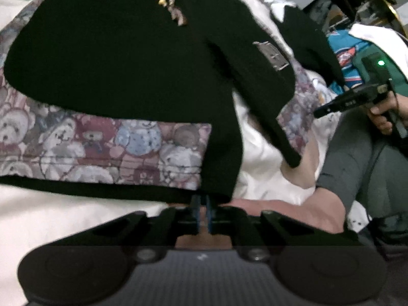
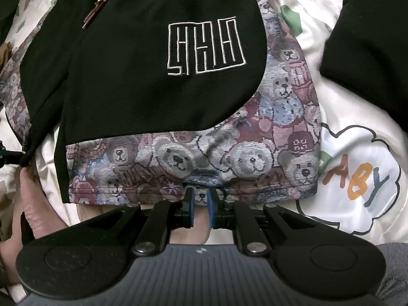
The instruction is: Fold clothes
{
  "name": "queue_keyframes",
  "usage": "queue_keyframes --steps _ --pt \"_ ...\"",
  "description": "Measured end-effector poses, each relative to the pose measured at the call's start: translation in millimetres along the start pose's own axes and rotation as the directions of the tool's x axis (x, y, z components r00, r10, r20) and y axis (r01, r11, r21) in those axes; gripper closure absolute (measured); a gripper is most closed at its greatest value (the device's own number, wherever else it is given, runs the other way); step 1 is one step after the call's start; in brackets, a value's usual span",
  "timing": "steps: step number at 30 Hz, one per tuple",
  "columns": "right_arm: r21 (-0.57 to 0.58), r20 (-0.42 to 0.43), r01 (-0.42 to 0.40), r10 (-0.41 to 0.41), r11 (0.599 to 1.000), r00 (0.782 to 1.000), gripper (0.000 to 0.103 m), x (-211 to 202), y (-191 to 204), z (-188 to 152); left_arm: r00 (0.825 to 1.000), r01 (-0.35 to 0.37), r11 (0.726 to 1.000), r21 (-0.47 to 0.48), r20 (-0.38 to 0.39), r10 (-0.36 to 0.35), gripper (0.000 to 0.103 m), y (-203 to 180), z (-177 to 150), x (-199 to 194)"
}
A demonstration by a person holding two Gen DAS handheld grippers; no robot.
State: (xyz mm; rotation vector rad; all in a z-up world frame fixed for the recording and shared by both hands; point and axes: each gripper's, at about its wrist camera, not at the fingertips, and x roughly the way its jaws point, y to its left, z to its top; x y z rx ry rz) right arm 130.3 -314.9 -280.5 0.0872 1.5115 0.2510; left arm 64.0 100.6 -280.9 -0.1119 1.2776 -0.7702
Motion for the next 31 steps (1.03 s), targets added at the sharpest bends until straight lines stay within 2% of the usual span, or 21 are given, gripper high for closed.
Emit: queue_keyframes --steps 3,5,7,9,10,15,17,19,21,23,25,27,29,31 --pt "-0.002 0.005 -0.004 0.004 1.000 1.000 0.091 -0.5 0.9 -0.8 0.998 0.011 0.998 -0.062 0.058 -0.007 0.089 7.9 4.5 -10.9" --pt "-0.002 0.012 -0.005 0.005 1.000 1.000 0.090 -0.4 1.8 -0.8 0.996 -0.012 0.997 -0.083 0.085 0.019 0.080 13.9 8.8 -12.8" --pt "-0.003 0.019 -0.005 0.005 1.000 1.000 0.090 0.0 2.7 -0.7 0.995 -0.038 0.995 -0.093 0.088 0.046 0.080 16.9 12.8 -8.5" --pt "-0.012 0.026 -0.001 0.002 1.000 1.000 0.084 1.7 5.4 -1.1 0.995 -0.049 0.994 -0.098 0.080 0.057 0.076 17.7 15.9 -3.4" --pt "-0.013 0.026 0.000 0.000 1.000 1.000 0.078 2.2 6.2 -1.4 0.995 -0.058 0.994 -0.089 0.070 0.065 0.072 15.9 17.8 0.5" --pt "-0.045 0.043 -0.009 0.011 0.999 0.999 0.069 1.5 16.8 -3.7 0.997 -0.067 0.996 -0.064 0.032 0.069 0.071 7.1 23.2 12.7" --pt "-0.062 0.065 -0.015 0.019 0.998 0.998 0.062 0.5 19.9 -4.9 0.997 -0.071 0.996 -0.054 0.026 0.072 0.068 4.5 23.7 14.2" --pt "-0.074 0.081 -0.019 0.025 0.997 0.996 0.058 -0.2 21.8 -5.9 0.994 -0.097 0.995 -0.018 0.040 0.098 0.064 -2.0 22.9 10.0" --pt "-0.092 0.100 -0.034 0.043 0.995 0.994 0.054 -2.5 23.5 -8.8 0.992 -0.120 0.993 0.011 0.051 0.119 0.057 -6.9 21.8 6.4" --pt "-0.096 0.121 -0.035 0.047 0.995 0.992 0.046 -6.7 21.7 -8.2 0.988 -0.137 0.990 0.020 0.070 0.135 0.046 -11.3 21.4 2.0" --pt "-0.101 0.146 -0.034 0.049 0.994 0.988 0.038 -19.3 15.2 -3.4 0.987 -0.135 0.991 -0.002 0.088 0.134 0.039 -11.3 22.4 -0.1" --pt "-0.105 0.189 -0.033 0.052 0.994 0.981 0.033 -28.3 14.3 -6.5 0.985 -0.133 0.991 -0.014 0.104 0.134 0.038 -12.2 23.7 -0.7" --pt "-0.109 0.217 -0.043 0.066 0.993 0.974 0.032 -25.6 -0.7 -7.0 0.981 -0.147 0.989 0.000 0.125 0.146 0.034 -16.3 23.6 -1.9" --pt "-0.109 0.234 -0.051 0.075 0.993 0.969 0.032 -34.6 2.2 -9.0 0.979 -0.156 0.988 0.022 0.139 0.152 0.034 -21.0 23.2 -3.0"
